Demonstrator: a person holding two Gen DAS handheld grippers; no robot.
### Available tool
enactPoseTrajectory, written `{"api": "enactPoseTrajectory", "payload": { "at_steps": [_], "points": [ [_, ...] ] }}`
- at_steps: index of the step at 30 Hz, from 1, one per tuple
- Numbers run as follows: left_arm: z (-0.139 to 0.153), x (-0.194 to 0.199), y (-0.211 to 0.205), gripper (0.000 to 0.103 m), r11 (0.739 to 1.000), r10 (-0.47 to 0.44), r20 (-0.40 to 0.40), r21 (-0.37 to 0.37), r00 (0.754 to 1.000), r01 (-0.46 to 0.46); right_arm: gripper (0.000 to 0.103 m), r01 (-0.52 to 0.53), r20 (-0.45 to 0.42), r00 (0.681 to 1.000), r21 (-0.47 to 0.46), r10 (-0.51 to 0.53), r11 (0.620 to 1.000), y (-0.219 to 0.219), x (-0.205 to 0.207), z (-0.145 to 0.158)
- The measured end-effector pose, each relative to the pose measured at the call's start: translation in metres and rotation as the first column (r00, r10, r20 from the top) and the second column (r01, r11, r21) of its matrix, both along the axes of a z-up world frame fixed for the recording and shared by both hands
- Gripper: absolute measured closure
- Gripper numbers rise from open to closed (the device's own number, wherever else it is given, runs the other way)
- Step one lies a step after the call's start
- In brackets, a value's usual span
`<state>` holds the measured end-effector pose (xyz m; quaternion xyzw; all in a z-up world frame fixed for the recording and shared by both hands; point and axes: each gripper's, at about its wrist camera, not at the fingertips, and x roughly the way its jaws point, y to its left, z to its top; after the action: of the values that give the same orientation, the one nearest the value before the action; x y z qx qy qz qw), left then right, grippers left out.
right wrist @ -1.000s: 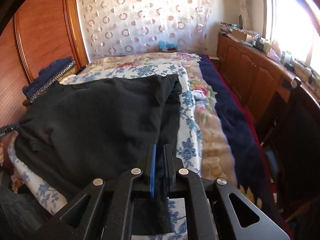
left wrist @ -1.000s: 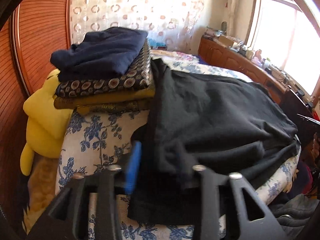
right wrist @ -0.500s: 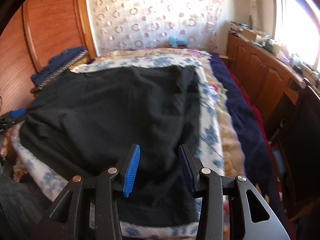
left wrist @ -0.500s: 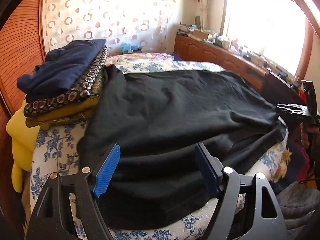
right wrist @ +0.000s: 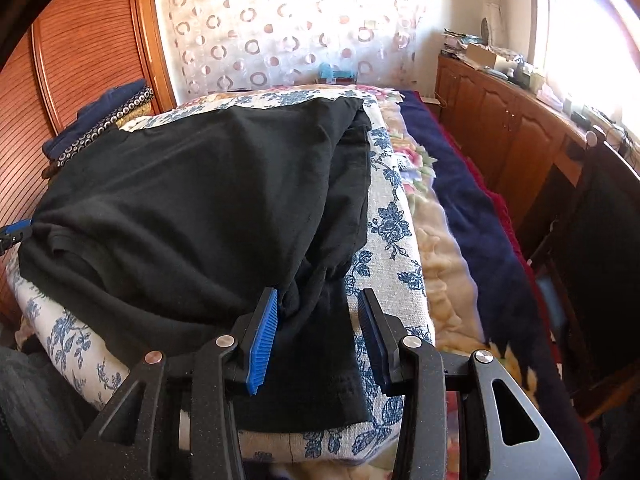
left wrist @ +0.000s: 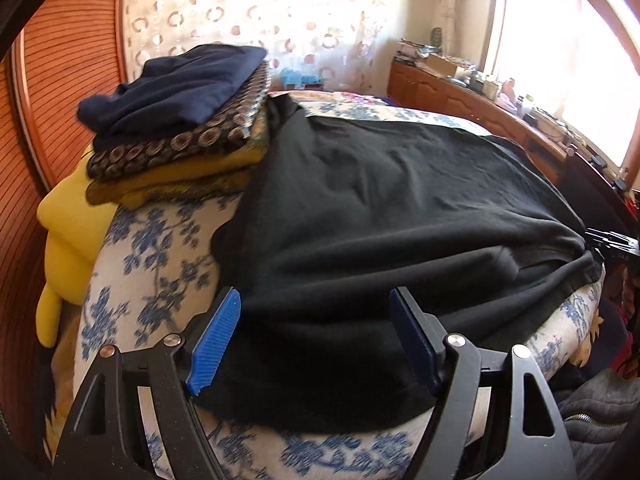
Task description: Fold small clothes
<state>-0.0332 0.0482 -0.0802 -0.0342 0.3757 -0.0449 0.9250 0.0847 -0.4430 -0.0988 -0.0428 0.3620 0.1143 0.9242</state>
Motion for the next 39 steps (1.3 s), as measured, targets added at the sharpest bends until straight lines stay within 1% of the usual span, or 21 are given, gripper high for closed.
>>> {"api": "enactPoseTrajectory", "payload": {
  "at_steps": [2, 6, 11, 13, 14, 15, 18, 21, 22, 25, 26, 28, 29, 30, 31, 32, 34, 35, 36, 37, 39],
  "points": [
    [-0.002, -0.003, 0.004, 0.026, 1.000, 0.011, -0.007, -0.003, 1.000, -0.011, 0.061, -0.003, 0.016, 1.000, 0.008, 0.002, 1.000, 0.003, -0.014, 0.010],
    [-0.001, -0.008, 0.009, 0.026, 1.000, 0.031, 0.001, 0.001, 1.000, -0.031, 0.061, -0.049, 0.061, 0.997, 0.023, 0.048, 0.999, 0.019, -0.019, 0.026],
    [0.016, -0.010, -0.013, 0.026, 0.999, -0.050, 0.057, -0.014, 0.997, 0.051, 0.061, -0.187, 0.079, 0.980, 0.022, 0.185, 0.982, 0.065, -0.026, 0.034],
    [0.022, -0.008, -0.030, 0.030, 0.992, -0.118, 0.074, -0.028, 0.990, 0.120, 0.061, -0.247, 0.071, 0.967, 0.035, 0.244, 0.968, 0.085, -0.027, 0.032],
    [0.024, -0.006, -0.039, 0.037, 0.987, -0.156, 0.074, -0.034, 0.985, 0.158, 0.061, -0.275, 0.064, 0.960, 0.043, 0.272, 0.961, 0.094, -0.027, 0.030],
    [0.025, -0.005, -0.046, 0.044, 0.981, -0.188, 0.073, -0.041, 0.979, 0.191, 0.065, -0.303, 0.053, 0.952, 0.049, 0.301, 0.952, 0.103, -0.027, 0.027],
    [0.022, 0.008, -0.078, 0.054, 0.947, -0.315, 0.041, -0.059, 0.948, 0.317, 0.068, -0.374, 0.020, 0.927, 0.044, 0.374, 0.926, 0.127, -0.026, 0.017],
    [0.013, 0.021, -0.106, 0.055, 0.921, -0.389, -0.017, -0.040, 0.921, 0.388, 0.068, -0.408, -0.012, 0.913, 0.024, 0.409, 0.913, 0.142, -0.020, 0.006],
    [0.007, 0.027, -0.117, 0.055, 0.914, -0.406, -0.046, -0.013, 0.913, 0.405, 0.068, -0.412, -0.020, 0.911, 0.018, 0.413, 0.911, 0.145, -0.018, 0.004],
    [-0.003, 0.035, -0.132, 0.055, 0.912, -0.400, -0.084, 0.058, 0.912, 0.406, 0.068, -0.403, -0.037, 0.915, -0.017, 0.402, 0.915, 0.151, -0.011, -0.002],
    [-0.003, 0.036, -0.134, 0.055, 0.912, -0.400, -0.077, 0.067, 0.913, 0.405, 0.068, -0.393, -0.037, 0.919, -0.032, 0.392, 0.919, 0.152, -0.010, -0.004],
    [-0.003, 0.039, -0.133, 0.055, 0.912, -0.402, -0.076, 0.057, 0.912, 0.407, 0.068, -0.382, -0.036, 0.924, -0.054, 0.381, 0.922, 0.157, -0.006, -0.005],
    [-0.003, 0.039, -0.131, 0.059, 0.912, -0.403, -0.073, 0.048, 0.912, 0.406, 0.068, -0.382, -0.031, 0.924, -0.062, 0.381, 0.922, 0.158, -0.007, -0.005],
    [-0.004, 0.040, -0.129, 0.073, 0.916, -0.395, -0.071, 0.052, 0.916, 0.398, 0.068, -0.379, -0.030, 0.925, -0.074, 0.378, 0.922, 0.161, -0.007, -0.004],
    [-0.004, 0.042, -0.128, 0.080, 0.920, -0.381, -0.067, 0.070, 0.922, 0.385, 0.068, -0.375, -0.028, 0.927, -0.088, 0.374, 0.923, 0.163, -0.007, -0.005],
    [-0.004, 0.040, -0.126, 0.090, 0.923, -0.374, -0.065, 0.071, 0.925, 0.378, 0.068, -0.371, -0.026, 0.929, -0.105, 0.370, 0.923, 0.165, -0.007, -0.006],
    [0.000, 0.037, -0.121, 0.093, 0.923, -0.380, -0.057, 0.037, 0.923, 0.382, 0.068, -0.371, -0.021, 0.928, -0.141, 0.372, 0.918, 0.167, -0.010, -0.010],
    [0.002, 0.034, -0.121, 0.093, 0.921, -0.385, -0.049, 0.038, 0.922, 0.387, 0.070, -0.374, -0.018, 0.926, -0.151, 0.376, 0.915, 0.165, -0.012, -0.009],
    [0.004, 0.031, -0.122, 0.094, 0.921, -0.386, -0.038, 0.047, 0.922, 0.387, 0.082, -0.372, -0.019, 0.927, -0.161, 0.374, 0.914, 0.166, -0.012, -0.009],
    [0.007, 0.027, -0.122, 0.094, 0.918, -0.393, -0.033, 0.047, 0.919, 0.394, 0.090, -0.360, -0.015, 0.932, -0.183, 0.363, 0.915, 0.168, -0.012, -0.009],
    [0.011, 0.020, -0.122, 0.095, 0.912, -0.408, -0.022, 0.035, 0.913, 0.408, 0.102, -0.370, -0.023, 0.929, -0.148, 0.371, 0.917, 0.166, -0.013, -0.005]
  ]
}}
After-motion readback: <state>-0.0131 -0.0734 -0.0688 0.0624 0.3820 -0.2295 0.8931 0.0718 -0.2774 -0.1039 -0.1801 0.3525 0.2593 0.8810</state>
